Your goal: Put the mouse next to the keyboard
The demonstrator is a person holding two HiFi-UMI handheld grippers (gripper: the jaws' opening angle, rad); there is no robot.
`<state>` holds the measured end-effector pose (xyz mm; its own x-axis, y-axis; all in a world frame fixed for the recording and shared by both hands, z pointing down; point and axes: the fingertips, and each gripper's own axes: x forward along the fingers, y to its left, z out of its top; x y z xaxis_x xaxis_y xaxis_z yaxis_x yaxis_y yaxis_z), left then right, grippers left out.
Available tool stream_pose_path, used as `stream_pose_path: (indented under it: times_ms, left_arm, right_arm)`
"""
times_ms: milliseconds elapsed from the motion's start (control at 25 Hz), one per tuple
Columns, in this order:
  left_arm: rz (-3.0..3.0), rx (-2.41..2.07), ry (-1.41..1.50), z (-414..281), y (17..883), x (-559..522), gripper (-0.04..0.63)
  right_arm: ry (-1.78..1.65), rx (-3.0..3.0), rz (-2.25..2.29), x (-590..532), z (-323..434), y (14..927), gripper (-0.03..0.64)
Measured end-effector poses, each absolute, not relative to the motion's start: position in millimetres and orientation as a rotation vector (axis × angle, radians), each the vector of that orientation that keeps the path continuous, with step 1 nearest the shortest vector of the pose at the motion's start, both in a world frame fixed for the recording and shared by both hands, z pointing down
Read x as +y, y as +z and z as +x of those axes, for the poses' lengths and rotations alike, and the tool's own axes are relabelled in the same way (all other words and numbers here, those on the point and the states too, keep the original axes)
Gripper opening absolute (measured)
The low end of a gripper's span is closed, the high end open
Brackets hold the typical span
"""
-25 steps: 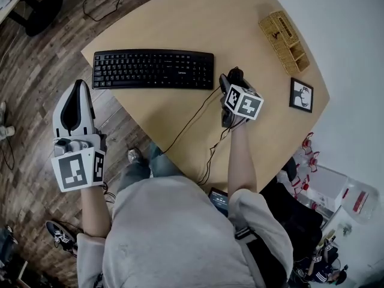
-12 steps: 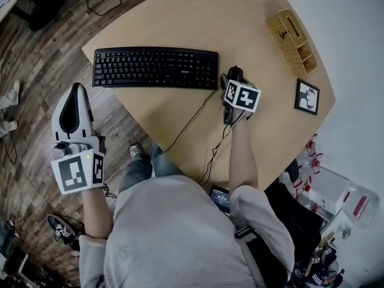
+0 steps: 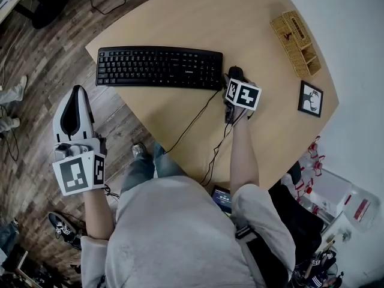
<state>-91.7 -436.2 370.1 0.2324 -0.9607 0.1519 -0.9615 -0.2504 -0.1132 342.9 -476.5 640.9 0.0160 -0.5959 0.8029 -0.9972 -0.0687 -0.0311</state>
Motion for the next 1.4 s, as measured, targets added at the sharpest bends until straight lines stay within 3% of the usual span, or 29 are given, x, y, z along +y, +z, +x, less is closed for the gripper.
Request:
stream_pose_path:
  times_ms: [640,1200,1240,1360,1400]
  left_arm:
    - [2.47,-1.927,0.288,-97,367,-429,0.011]
    - [2.514,-1.919,0.213,-106,353,-416,0.011]
    - [2.517,-1.917,0.207,-107,352,-415,0.011]
    - [2.536,-1.907,0.191,-109,347,-410,0.011]
    - [2.543,-1.903,0.185,-110,345,-409,0.011]
  right_arm:
    - [0.889,-1.704,1.7,-477,339,638,0.262]
    - [0.841,-1.873,1.817,-458,324,580,0.259]
    - [0.836,-1.887,1.823,-455,321,575,0.251]
    - [0.797,-1.916,1.85,-443,312,559,0.056]
    - [0.777,-1.934,1.85,-440,308,553,0.029]
